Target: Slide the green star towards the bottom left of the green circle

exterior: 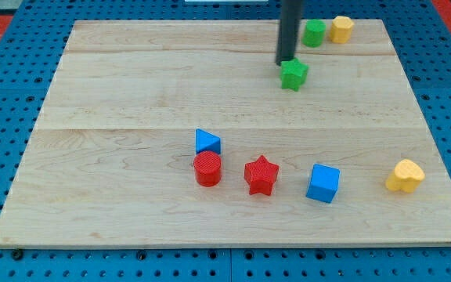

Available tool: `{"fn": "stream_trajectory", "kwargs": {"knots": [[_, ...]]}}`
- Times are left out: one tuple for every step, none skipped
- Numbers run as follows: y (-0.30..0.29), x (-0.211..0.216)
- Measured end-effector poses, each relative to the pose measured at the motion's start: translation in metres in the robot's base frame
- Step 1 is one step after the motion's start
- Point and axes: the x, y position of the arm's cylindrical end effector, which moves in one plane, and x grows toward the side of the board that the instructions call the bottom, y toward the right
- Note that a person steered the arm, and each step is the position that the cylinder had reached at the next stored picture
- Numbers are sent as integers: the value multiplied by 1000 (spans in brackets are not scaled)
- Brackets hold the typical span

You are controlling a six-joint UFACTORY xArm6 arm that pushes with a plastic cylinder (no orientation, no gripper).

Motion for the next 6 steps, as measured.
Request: {"fn": "stream_trajectory", "kwargs": {"knots": [[-37,54],[-67,86],[-30,146],[-4,132],[-22,79],[-3,38]]}}
